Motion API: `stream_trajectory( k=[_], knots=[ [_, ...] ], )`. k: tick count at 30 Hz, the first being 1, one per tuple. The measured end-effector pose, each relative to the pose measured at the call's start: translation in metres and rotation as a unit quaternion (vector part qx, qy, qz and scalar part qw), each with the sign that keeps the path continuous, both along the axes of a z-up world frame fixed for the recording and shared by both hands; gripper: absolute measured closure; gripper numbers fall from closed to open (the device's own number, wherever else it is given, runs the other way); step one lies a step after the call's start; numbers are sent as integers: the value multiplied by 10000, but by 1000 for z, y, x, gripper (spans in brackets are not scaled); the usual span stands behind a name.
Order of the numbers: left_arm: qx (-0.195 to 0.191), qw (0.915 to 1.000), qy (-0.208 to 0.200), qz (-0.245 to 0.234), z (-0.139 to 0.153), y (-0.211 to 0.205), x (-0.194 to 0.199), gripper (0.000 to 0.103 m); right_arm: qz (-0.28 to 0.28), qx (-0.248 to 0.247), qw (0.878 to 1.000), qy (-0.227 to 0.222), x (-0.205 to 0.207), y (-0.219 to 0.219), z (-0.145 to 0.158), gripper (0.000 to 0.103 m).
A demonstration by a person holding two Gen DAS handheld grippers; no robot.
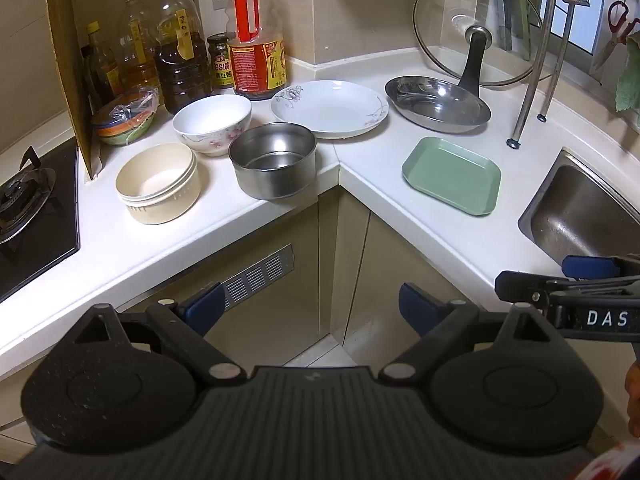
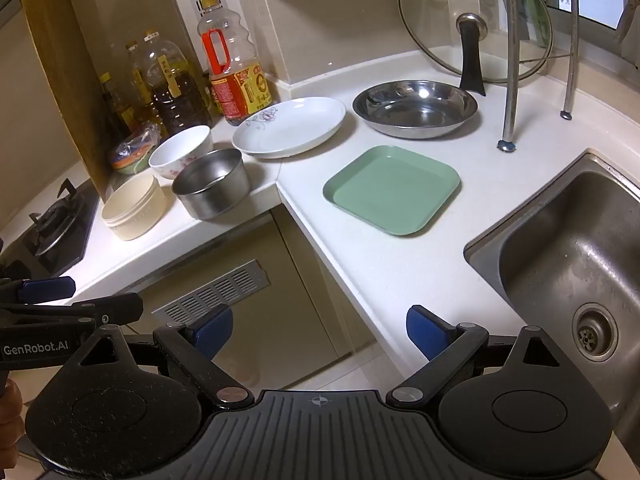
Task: Organize plates and bowls
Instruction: 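Move both grippers toward the stainless steel plate beside the glass lid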
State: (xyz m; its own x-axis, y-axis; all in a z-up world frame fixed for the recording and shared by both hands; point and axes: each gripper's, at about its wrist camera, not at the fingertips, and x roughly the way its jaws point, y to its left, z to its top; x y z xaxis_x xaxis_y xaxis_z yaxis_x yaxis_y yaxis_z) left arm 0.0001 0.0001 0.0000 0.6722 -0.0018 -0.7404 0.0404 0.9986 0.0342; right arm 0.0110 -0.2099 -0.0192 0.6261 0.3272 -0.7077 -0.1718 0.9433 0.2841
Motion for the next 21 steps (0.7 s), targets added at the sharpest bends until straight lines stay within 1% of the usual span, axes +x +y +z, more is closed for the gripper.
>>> stream_trajectory(
  k=[21],
  knots=[
    [-10, 10000, 17, -2, 0, 0, 0, 10, 8, -1, 10000, -7, 0, 2, 0, 9]
  ],
)
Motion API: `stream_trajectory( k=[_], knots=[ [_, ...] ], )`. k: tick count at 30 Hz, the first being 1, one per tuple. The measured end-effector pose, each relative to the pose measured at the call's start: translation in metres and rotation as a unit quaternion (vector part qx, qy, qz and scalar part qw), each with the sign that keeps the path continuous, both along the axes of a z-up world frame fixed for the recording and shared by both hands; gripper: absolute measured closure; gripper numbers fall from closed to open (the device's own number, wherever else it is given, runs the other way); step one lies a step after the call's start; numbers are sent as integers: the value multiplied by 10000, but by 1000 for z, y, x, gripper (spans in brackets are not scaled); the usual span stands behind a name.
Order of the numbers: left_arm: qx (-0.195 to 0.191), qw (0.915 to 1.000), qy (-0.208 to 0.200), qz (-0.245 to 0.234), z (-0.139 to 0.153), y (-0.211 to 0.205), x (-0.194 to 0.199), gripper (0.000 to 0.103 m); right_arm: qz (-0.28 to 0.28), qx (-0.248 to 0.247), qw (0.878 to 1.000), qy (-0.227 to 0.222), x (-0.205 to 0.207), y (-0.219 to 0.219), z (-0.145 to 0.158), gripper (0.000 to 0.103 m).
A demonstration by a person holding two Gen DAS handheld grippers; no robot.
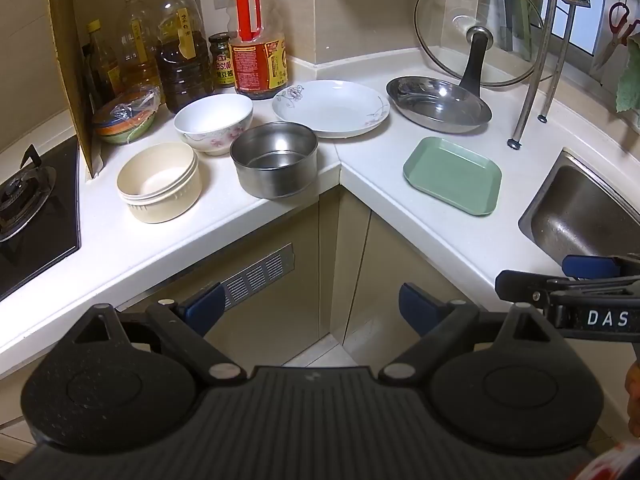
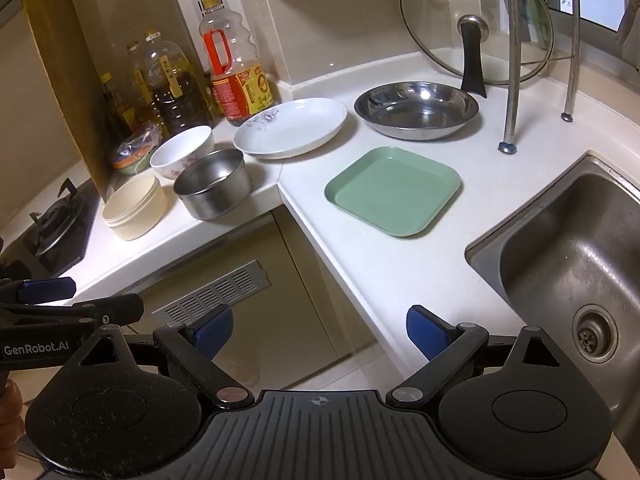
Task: Organize plates and bowls
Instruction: 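Move both grippers toward the stainless steel plate beside the glass lid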
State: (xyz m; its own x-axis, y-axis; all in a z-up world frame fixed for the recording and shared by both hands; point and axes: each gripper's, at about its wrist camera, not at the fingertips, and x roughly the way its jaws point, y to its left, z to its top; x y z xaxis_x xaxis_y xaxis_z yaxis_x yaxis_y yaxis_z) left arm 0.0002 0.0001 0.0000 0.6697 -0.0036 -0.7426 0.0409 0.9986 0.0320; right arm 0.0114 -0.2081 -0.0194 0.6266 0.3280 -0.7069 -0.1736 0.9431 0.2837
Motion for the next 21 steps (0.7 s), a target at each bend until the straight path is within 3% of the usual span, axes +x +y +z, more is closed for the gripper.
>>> stream_trajectory(
  k=[21],
  knots=[
    [-11, 10000, -9, -6, 0, 0, 0, 10, -7, 5, 10000, -10, -2, -3, 1, 9]
  ],
)
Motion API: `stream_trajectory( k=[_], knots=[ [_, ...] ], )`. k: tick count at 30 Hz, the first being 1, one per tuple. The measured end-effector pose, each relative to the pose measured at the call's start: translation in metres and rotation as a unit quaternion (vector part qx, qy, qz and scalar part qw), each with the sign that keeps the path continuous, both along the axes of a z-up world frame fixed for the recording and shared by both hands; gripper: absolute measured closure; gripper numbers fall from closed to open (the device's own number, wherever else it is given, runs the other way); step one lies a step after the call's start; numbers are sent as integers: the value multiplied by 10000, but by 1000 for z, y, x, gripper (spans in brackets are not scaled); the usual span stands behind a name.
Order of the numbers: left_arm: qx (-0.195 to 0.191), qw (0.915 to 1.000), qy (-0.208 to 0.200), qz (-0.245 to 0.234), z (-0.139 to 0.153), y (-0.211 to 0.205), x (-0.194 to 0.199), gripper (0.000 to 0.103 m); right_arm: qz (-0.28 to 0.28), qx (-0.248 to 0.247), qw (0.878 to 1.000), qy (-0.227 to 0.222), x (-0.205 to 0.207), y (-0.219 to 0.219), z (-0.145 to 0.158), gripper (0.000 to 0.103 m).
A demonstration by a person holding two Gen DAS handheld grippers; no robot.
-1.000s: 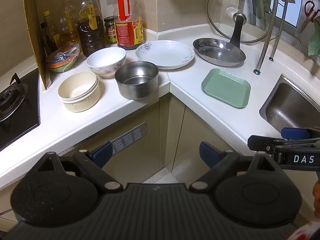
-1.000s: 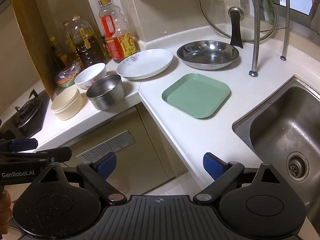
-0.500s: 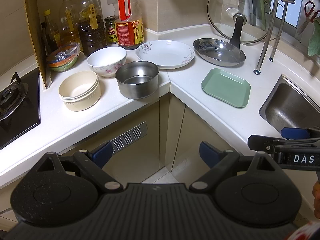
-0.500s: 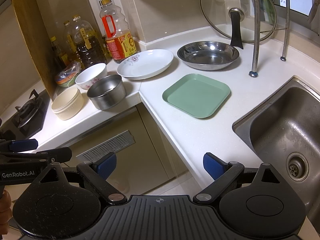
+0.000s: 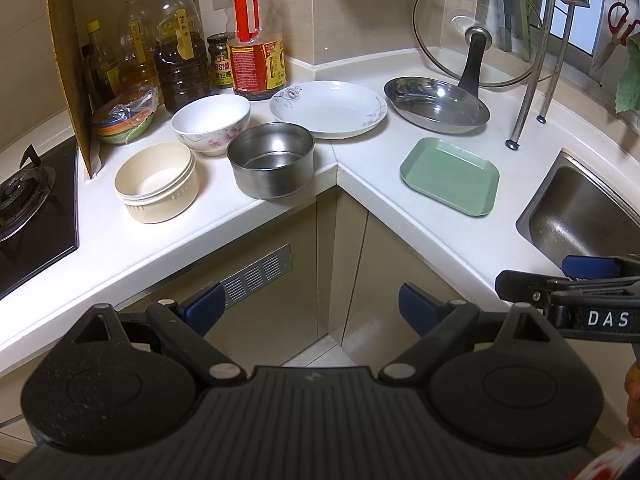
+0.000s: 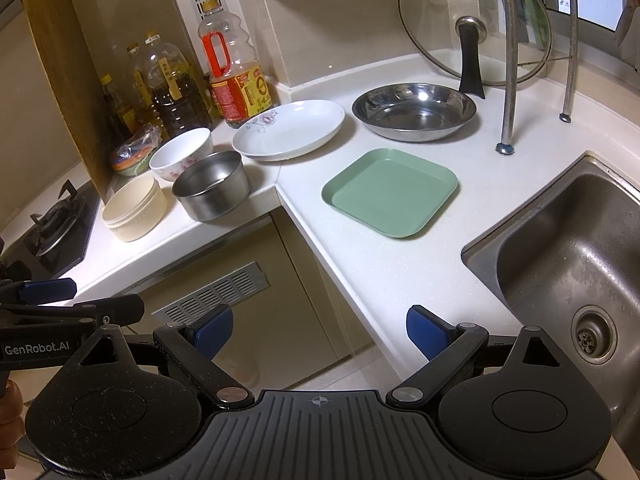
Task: Organize plates and bowls
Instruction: 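Move both grippers toward the stainless steel plate beside the glass lid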
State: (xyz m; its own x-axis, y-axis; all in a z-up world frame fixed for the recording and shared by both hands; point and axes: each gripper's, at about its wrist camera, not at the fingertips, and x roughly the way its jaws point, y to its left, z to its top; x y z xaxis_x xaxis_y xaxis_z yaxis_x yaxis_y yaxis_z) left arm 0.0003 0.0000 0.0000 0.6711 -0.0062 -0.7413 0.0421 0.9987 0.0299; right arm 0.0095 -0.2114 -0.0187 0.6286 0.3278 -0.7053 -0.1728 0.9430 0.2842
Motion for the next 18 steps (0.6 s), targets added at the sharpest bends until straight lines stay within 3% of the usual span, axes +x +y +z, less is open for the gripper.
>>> stream_trajectory(
  k=[18],
  knots=[
    [-189, 9998, 88, -41, -3, -9, 15, 10, -236, 240, 9992, -194, 8, -20, 0, 10]
  ],
)
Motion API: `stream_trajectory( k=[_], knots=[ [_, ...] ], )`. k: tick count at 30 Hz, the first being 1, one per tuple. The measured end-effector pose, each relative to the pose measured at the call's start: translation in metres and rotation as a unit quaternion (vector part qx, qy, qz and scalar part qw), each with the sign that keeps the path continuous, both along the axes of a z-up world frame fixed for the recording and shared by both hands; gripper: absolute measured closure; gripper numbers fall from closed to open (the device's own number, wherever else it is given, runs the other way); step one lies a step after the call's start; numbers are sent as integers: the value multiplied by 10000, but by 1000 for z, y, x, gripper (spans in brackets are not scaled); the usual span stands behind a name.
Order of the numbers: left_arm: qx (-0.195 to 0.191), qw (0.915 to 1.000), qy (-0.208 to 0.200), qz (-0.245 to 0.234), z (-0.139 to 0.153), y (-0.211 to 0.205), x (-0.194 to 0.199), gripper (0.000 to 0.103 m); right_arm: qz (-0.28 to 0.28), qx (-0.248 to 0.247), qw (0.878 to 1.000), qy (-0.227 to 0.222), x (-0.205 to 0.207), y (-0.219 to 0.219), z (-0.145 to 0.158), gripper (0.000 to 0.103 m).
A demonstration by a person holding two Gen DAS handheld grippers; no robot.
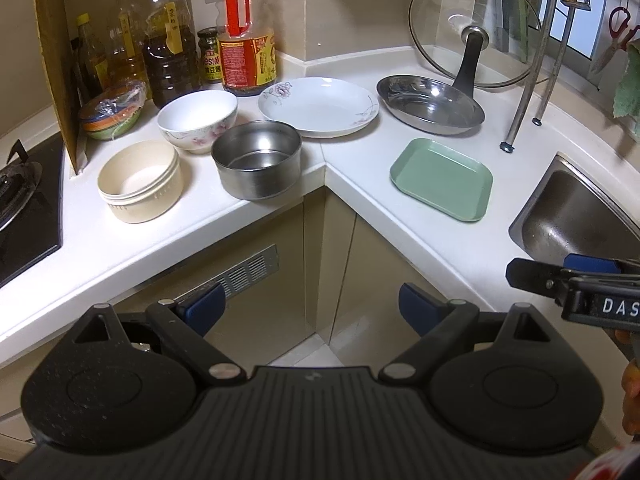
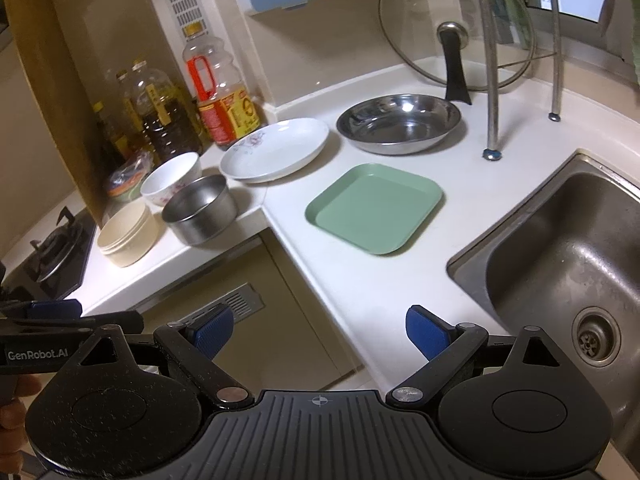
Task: Organize plates and bowls
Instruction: 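Move both grippers toward the stainless steel plate beside the glass lid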
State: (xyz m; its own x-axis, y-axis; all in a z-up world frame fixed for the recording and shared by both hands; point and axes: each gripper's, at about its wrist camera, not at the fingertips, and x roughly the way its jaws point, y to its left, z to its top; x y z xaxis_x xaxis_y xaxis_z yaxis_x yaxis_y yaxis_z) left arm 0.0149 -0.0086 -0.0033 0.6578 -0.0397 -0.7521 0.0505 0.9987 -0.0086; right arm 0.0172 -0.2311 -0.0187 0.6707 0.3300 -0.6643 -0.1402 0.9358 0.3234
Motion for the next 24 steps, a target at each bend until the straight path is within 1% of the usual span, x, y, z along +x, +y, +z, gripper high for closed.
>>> stream_trajectory(
  k=[9, 13, 19, 24],
  knots=[
    [-144, 9998, -2, -112, -5, -9, 13, 12, -217, -17, 9998, -21, 5, -19, -8, 10],
    [-153, 9995, -4, -272, -8, -14, 25, 14, -294, -5, 9996, -29, 10, -22, -11, 10],
    [-196, 9978, -11, -630, -11, -21, 58, 15, -540, 52, 9985, -99, 23, -25, -15, 10],
    [-265, 9939, -54, -1071, -14, -32, 99, 18, -820, 76, 9965, -153, 44, -29, -16, 10]
  ],
)
